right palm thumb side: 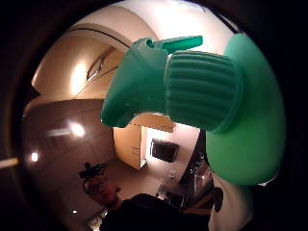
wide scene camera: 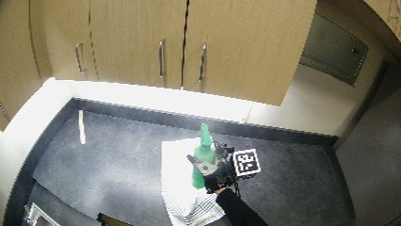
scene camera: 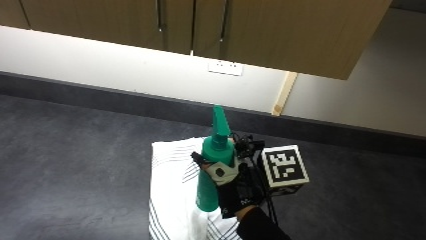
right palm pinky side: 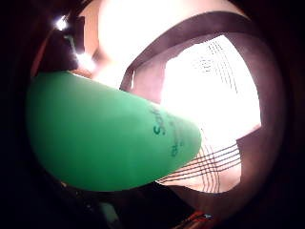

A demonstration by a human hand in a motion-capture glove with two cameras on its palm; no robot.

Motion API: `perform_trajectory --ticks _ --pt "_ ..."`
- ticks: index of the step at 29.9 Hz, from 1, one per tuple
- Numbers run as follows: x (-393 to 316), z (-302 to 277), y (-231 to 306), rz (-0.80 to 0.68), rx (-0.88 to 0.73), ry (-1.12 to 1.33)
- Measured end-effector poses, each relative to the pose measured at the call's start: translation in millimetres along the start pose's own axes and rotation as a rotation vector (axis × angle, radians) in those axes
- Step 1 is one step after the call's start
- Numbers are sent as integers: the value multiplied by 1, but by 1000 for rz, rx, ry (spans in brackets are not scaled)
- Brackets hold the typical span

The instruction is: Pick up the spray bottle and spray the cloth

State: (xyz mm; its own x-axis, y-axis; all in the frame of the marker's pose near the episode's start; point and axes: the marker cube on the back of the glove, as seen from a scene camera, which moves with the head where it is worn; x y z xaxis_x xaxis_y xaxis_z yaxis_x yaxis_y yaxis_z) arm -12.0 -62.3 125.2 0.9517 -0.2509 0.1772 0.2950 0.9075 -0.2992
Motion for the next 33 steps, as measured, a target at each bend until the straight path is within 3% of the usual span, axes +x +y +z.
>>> perform_trajectory --ticks 9,21,33 --pt "-41 62 2 25 -101 -70" --pt "-36 115 -11 -75 -215 -96" --pt "68 127 27 224 -190 -157"
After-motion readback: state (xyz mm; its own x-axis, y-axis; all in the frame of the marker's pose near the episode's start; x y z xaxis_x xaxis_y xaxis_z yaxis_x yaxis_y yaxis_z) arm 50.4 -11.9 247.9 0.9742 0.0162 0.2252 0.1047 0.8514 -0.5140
